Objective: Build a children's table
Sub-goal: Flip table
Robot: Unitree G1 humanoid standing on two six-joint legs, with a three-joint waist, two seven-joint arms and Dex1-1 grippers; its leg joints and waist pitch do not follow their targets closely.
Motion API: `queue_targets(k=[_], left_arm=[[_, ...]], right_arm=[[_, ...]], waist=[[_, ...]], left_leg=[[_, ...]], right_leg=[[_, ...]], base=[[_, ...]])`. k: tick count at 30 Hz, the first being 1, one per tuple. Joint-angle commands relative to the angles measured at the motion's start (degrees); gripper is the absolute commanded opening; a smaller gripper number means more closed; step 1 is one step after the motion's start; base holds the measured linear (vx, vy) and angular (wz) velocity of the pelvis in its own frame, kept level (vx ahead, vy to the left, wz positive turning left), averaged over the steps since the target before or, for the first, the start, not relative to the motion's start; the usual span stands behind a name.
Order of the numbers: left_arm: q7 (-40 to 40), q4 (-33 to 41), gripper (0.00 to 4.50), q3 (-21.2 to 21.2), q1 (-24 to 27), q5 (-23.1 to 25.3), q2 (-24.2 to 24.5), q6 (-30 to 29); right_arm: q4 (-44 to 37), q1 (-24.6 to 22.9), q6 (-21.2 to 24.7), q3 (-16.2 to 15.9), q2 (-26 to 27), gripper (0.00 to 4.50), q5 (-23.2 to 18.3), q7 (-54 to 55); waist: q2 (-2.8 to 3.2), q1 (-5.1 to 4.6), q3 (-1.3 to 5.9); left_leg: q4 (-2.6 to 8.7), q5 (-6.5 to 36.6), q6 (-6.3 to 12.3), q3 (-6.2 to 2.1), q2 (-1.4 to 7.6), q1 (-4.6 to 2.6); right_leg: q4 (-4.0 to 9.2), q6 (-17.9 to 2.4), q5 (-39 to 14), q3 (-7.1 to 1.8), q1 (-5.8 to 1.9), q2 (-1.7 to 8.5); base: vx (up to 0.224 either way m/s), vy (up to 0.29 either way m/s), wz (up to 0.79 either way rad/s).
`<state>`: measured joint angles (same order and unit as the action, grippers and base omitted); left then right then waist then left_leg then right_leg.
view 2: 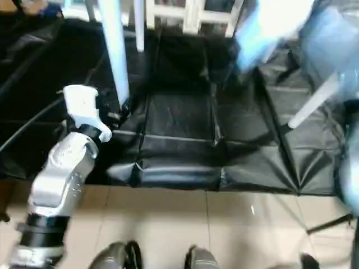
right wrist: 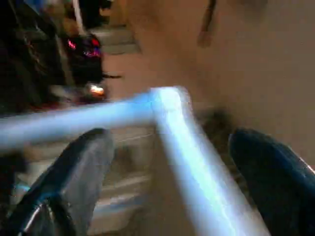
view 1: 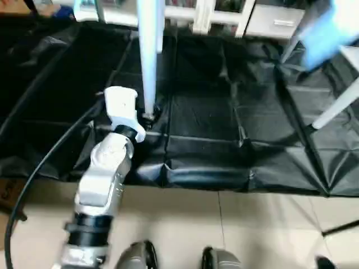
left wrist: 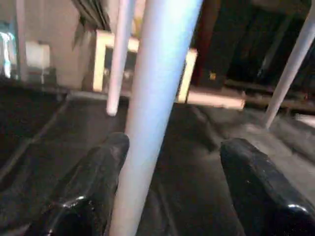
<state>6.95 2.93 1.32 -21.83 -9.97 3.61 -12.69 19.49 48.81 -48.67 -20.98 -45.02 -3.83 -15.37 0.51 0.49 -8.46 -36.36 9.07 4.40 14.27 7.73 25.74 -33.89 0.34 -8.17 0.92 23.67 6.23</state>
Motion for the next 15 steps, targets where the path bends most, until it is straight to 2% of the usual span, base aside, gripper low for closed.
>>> queue_targets(k=[1, 2, 3, 4, 5, 6, 7, 8, 9, 10, 11, 12, 13, 14, 15], left_arm=[[-0.74, 1.89, 3.49, 0.05, 1.07, -0.27, -0.16, -0.47], [-1.48, 4.11, 3.49, -0.65, 3.69, 0.45, -0.33, -2.54], [-2.00, 6.20, 3.49, -1.47, 6.40, 0.76, -0.83, -5.38], [-2.49, 7.17, 3.49, -2.31, 7.52, 1.65, -0.81, -6.64], [-2.56, 7.31, 3.49, -2.44, 7.68, 1.78, -0.80, -6.83], [-2.58, 7.44, 3.49, -2.59, 7.84, 1.93, -0.72, -6.98], [-2.61, 8.41, 3.49, -3.91, 9.06, 3.24, 0.01, -7.73], [-2.48, 8.52, 3.49, -3.98, 9.28, 3.33, 0.21, -7.65], [-2.05, 8.55, 3.49, -3.88, 9.66, 3.40, 0.43, -7.13], [-2.25, 8.48, 3.49, -3.72, 9.57, 3.49, 0.29, -6.76], [-2.87, 8.22, 3.49, -3.23, 9.27, 3.80, -0.16, -5.55], [-3.79, 8.32, 3.49, -2.72, 8.98, 4.62, -0.17, -4.43], [-3.65, 8.42, 3.49, -2.66, 8.95, 4.33, -0.21, -4.52], [-2.90, 8.91, 3.49, -2.35, 8.82, 2.80, -0.44, -4.99], [-2.65, 9.08, 3.49, -2.62, 9.06, 2.54, -0.65, -4.38]], right_arm=[[-6.48, -2.83, 7.54, -1.64, -0.28, 4.16, -7.16, -1.35], [-17.55, -14.59, 18.98, -2.96, -0.42, 4.16, -15.56, 3.40], [-25.51, -24.88, 24.87, -3.85, -0.77, 4.16, -20.53, 11.17], [-27.85, -30.67, 28.58, -1.94, 0.67, 4.16, -24.19, 18.13], [-28.20, -31.55, 29.15, -1.65, 0.88, 4.16, -24.74, 19.19], [-28.51, -32.34, 29.35, -1.47, 1.01, 4.16, -25.39, 20.34], [-31.42, -41.23, 32.39, 1.50, 2.38, 4.16, -31.97, 32.40], [-32.02, -43.04, 33.05, 2.07, 2.66, 4.16, -33.06, 34.83], [-33.73, -46.29, 34.41, 3.00, 2.30, 4.16, -35.74, 38.49], [-34.04, -46.92, 34.54, 3.40, 2.20, 4.16, -35.77, 38.81], [-35.04, -49.00, 34.99, 4.71, 1.85, 4.16, -35.85, 39.85], [-37.14, -51.77, 37.04, 7.21, 1.65, 4.16, -37.13, 39.56], [-37.65, -52.25, 37.96, 7.89, 1.68, 4.16, -37.28, 39.61], [-40.33, -54.78, 42.76, 11.40, 1.83, 4.16, -38.05, 39.88], [-42.34, -56.72, 46.51, 14.78, 2.26, 4.16, -39.12, 40.44]], waist=[[0.88, 0.10, 5.67], [1.44, -0.11, 5.37], [1.99, 0.53, 4.85], [1.96, 1.20, 5.32], [2.57, 0.82, 4.90], [2.24, 0.63, 5.30], [2.09, 0.52, 5.86], [2.35, 0.55, 5.78], [2.93, 0.61, 4.93], [3.04, 0.16, 4.76], [3.65, -0.87, 3.98], [4.17, -0.76, 4.01], [5.70, 0.22, 4.35], [5.29, 1.40, 4.26], [1.29, 1.37, 6.06]], left_leg=[[6.84, 31.17, -3.31, -5.04, 5.68, -4.62], [7.06, 31.69, -3.39, -5.07, 5.45, -4.59], [7.27, 32.61, -3.86, -4.94, 5.63, -4.72], [7.07, 33.75, -4.21, -4.67, 5.58, -5.36], [7.12, 37.64, -5.56, -4.61, 5.02, -5.75], [6.82, 38.15, -5.96, -4.82, 4.60, -5.72], [6.74, 35.42, -6.12, -5.19, 4.44, -5.15], [6.84, 34.40, -5.59, -5.26, 4.49, -4.87], [6.83, 38.93, -6.65, -4.89, 4.41, -6.25], [7.04, 41.18, -7.41, -5.14, 4.31, -6.11], [8.57, 45.94, -9.01, -5.51, 4.60, -4.75], [10.02, 48.80, -10.23, -5.41, 5.11, -4.19], [14.83, 53.36, -12.11, -4.17, 6.67, -0.71], [16.25, 53.77, -12.01, -3.15, 6.79, 1.56], [8.82, 37.32, -12.29, -2.03, 4.10, -3.91]], right_leg=[[2.97, -7.78, -9.47, -0.49, -0.64, 1.14], [3.51, -6.91, -10.78, -0.42, -0.91, 0.75], [4.03, -6.38, -13.25, -0.95, -0.34, 1.31], [4.28, -5.99, -15.38, -0.95, -0.25, 1.53], [5.10, -4.53, -22.02, -0.66, 0.31, 1.09], [4.99, -4.31, -24.13, -0.30, 0.10, 0.98], [4.97, -2.40, -24.95, -0.27, -0.65, 1.42], [5.02, -1.84, -25.06, -0.40, -0.46, 1.44], [6.49, -0.02, -30.14, 0.02, 1.26, 0.66], [6.33, 0.32, -31.60, 0.70, 1.07, 0.28], [5.77, 1.68, -33.76, 2.22, -0.32, -0.55], [4.13, 1.09, -32.40, 2.97, -1.12, -1.25], [-5.56, -1.63, -20.16, 3.76, -5.17, -1.99], [-8.55, -1.35, -16.09, 3.64, -6.73, -1.91], [-1.98, -0.39, -36.48, -1.54, -2.01, 2.28]], base=[[0.000, 0.000, 0.00], [0.000, 0.000, 0.00], [0.000, 0.000, 0.00], [0.000, 0.000, 0.00], [0.000, 0.000, 0.00], [0.000, 0.000, 0.00], [0.000, 0.000, 0.00], [0.000, 0.000, 0.00], [-0.063, -0.008, -0.01], [-0.063, -0.008, -0.01], [-0.051, 0.002, -0.17], [-0.097, 0.015, -0.18], [-0.097, 0.015, -0.18], [-0.098, -0.016, 0.00], [0.010, -0.085, 0.03]])
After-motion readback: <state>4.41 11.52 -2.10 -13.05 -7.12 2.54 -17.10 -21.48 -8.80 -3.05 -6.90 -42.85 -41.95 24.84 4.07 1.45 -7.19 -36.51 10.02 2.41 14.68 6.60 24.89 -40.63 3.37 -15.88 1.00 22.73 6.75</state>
